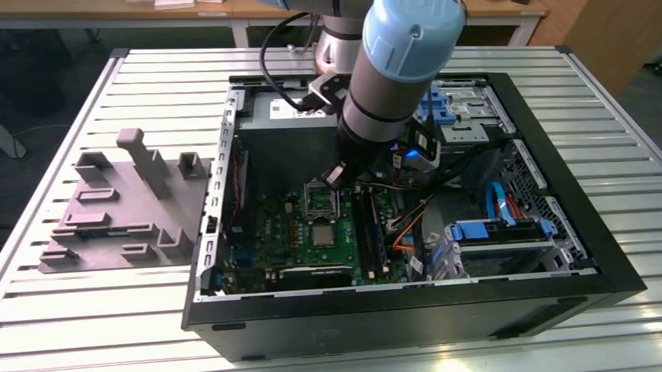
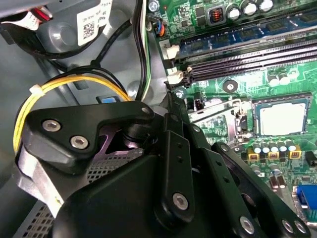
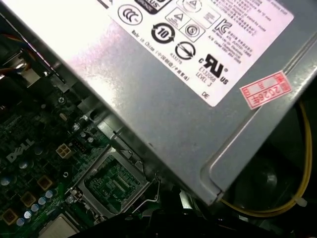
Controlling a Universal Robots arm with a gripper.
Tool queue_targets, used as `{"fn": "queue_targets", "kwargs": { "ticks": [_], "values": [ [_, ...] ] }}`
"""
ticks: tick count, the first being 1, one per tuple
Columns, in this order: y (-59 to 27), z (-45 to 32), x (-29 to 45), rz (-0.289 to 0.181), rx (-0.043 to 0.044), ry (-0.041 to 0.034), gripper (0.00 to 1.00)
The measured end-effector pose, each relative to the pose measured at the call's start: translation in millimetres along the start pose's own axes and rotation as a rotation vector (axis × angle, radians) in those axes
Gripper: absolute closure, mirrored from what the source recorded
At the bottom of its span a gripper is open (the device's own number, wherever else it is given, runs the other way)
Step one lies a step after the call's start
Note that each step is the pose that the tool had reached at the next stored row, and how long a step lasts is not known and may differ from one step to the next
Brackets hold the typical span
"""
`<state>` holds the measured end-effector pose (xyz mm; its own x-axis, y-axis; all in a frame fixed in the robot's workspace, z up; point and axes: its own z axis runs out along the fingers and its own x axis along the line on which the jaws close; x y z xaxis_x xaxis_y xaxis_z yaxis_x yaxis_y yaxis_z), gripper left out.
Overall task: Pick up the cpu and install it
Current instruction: 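Close the cpu cover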
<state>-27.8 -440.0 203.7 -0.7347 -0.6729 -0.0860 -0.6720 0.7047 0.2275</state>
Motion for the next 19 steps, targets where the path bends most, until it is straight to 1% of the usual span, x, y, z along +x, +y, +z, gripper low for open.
{"fn": "queue_targets", "kwargs": {
  "ticks": [3, 7, 9, 12, 19],
  "values": [
    [-0.3, 1.2, 0.1, 0.0, 0.0009, 0.0009, 0.89],
    [-0.3, 1.4, 0.2, -0.001, 0.0064, 0.0063, 0.89],
    [-0.1, 1.3, 0.5, -0.001, 0.0072, 0.0071, 0.89],
    [0.3, 1.4, 0.7, -0.003, 0.0072, 0.0076, 0.89],
    [2.6, 2.5, -1.6, -0.003, 0.0058, 0.0063, 0.89]
  ]
}}
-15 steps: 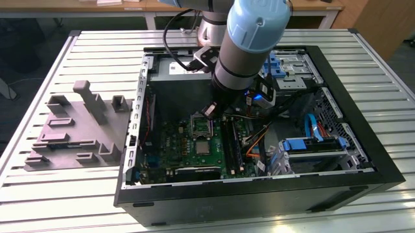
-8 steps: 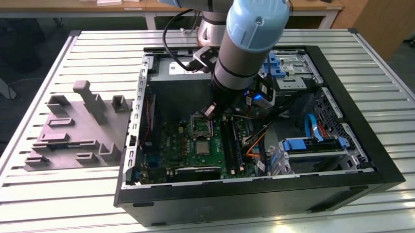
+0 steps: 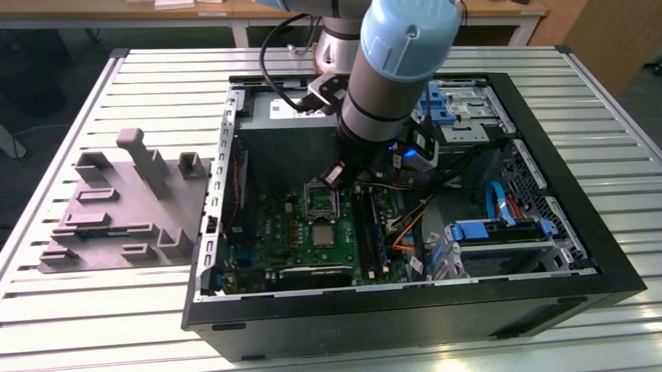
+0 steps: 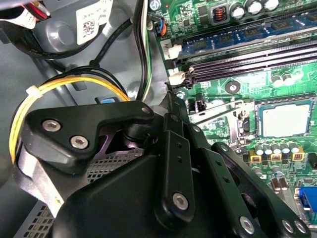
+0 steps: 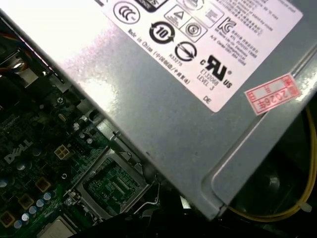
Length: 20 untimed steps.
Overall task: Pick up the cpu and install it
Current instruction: 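Close the cpu cover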
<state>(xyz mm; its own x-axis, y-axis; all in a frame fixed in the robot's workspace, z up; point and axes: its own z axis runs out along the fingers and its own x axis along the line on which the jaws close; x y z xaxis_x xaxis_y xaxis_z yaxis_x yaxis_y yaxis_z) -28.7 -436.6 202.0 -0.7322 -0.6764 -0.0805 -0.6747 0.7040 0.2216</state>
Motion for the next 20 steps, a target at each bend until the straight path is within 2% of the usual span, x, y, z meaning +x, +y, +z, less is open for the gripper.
{"fn": "queue_targets", "kwargs": {
  "ticks": [8, 12, 18, 20],
  "values": [
    [1.0, 3.0, -1.2, -0.002, 0.0002, 0.001, 0.89],
    [1.5, 3.0, -1.0, -0.002, 0.0139, 0.0139, 0.89],
    [3.0, -0.4, -1.6, -0.003, 0.018, 0.0181, 0.89],
    [3.7, -2.1, -1.9, -0.002, 0.0234, 0.023, 0.89]
  ]
}}
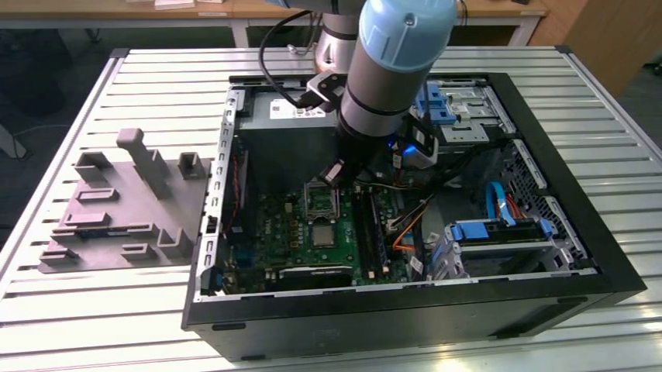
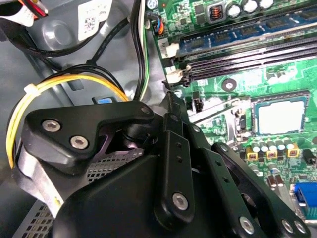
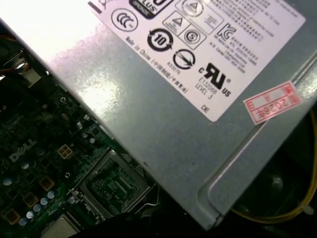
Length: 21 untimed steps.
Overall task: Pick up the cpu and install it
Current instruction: 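Close the cpu cover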
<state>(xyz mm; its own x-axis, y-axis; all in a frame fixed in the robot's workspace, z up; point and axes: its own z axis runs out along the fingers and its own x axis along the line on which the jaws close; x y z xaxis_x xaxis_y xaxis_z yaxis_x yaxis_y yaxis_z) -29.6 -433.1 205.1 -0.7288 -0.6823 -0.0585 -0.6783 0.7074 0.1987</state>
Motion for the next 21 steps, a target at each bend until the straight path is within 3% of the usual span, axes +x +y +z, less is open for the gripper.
{"fn": "queue_targets", "kwargs": {
  "ticks": [8, 13, 16, 21],
  "values": [
    [2.7, -5.8, -1.7, 0.003, 0.0263, 0.0249, 0.89],
    [3.8, -8.6, -2.4, 0.004, 0.0501, 0.0474, 0.89],
    [4.6, -11.8, -2.6, 0.004, 0.0559, 0.0533, 0.89],
    [6.1, -17.0, -2.8, -0.001, 0.0591, 0.057, 0.89]
  ]
}}
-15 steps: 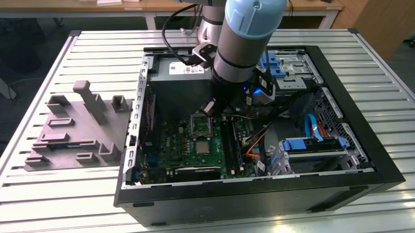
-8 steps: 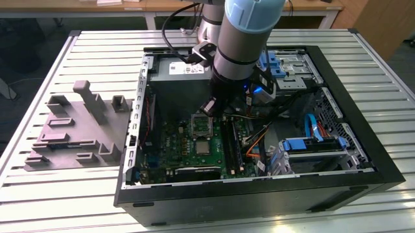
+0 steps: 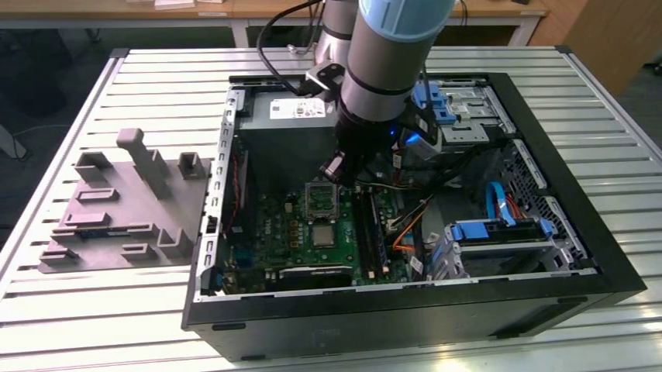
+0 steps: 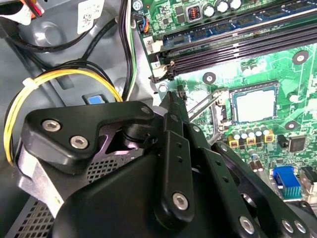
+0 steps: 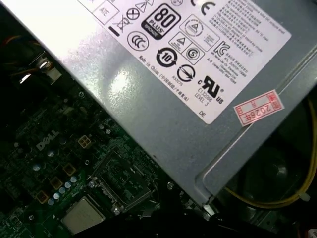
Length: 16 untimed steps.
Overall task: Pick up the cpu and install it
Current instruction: 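Close the cpu cover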
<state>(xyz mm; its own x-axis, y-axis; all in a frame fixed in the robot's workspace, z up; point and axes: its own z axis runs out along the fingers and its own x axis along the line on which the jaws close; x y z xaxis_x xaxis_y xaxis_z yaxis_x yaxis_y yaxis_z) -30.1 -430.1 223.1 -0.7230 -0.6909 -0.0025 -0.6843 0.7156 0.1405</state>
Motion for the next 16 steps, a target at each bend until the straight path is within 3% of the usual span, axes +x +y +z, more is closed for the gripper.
{"fn": "queue_targets", "kwargs": {
  "ticks": [10, 16],
  "values": [
    [1.3, -2.3, 0.9, -0.067, 0.0025, 0.0119, 0.89],
    [1.5, -2.3, 1.2, -0.072, 0.0024, 0.0126, 0.89]
  ]
}}
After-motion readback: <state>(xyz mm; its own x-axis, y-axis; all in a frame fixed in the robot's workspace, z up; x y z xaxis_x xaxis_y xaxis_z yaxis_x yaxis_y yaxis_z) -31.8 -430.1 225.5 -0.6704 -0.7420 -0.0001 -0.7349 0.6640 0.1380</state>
